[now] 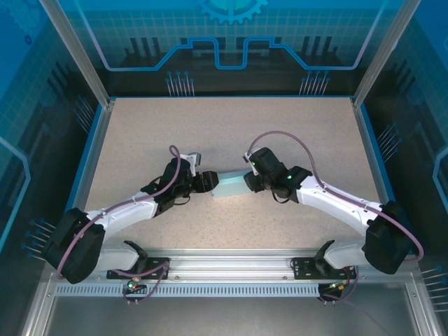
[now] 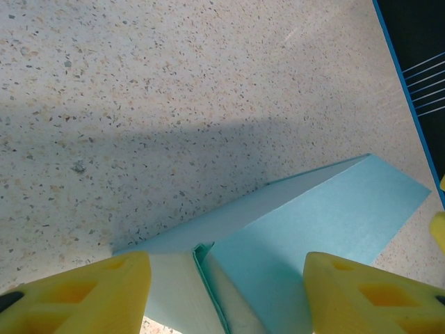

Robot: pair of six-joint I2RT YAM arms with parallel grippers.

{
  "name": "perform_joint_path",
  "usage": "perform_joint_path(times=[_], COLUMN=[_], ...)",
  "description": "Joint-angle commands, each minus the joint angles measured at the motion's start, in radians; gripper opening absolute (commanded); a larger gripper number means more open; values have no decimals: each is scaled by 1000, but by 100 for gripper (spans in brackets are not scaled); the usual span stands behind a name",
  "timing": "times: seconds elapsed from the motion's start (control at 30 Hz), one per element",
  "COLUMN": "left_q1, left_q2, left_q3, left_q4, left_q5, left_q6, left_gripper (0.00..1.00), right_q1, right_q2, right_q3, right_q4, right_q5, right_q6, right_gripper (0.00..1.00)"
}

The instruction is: Fold the paper box

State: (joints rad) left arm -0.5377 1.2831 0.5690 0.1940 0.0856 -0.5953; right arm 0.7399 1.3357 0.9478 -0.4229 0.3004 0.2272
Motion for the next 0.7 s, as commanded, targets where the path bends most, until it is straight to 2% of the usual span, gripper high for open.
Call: perform_joint_path(times=[0.0, 0.3, 0.47, 0.67], left_q1=[-12, -15, -18, -18], left_q2=[42, 38, 36, 35], left_q3=[-13, -8, -8, -5], left_q4=[-133, -136, -131, -126], left_q5=[-44, -52, -53, -55], left_q6=[40, 48, 49, 50], left_gripper=[61, 61, 61, 61], right_q1=[-38, -277, -349, -359], right_q2=[-38, 54, 144, 198], right_q3=[41, 79, 83, 64], right_q4=[-36, 34, 56, 68], right_q5=[-103, -530, -634, -664], right_q6=[-21, 20, 27, 22], right_gripper=[46, 49, 49, 46])
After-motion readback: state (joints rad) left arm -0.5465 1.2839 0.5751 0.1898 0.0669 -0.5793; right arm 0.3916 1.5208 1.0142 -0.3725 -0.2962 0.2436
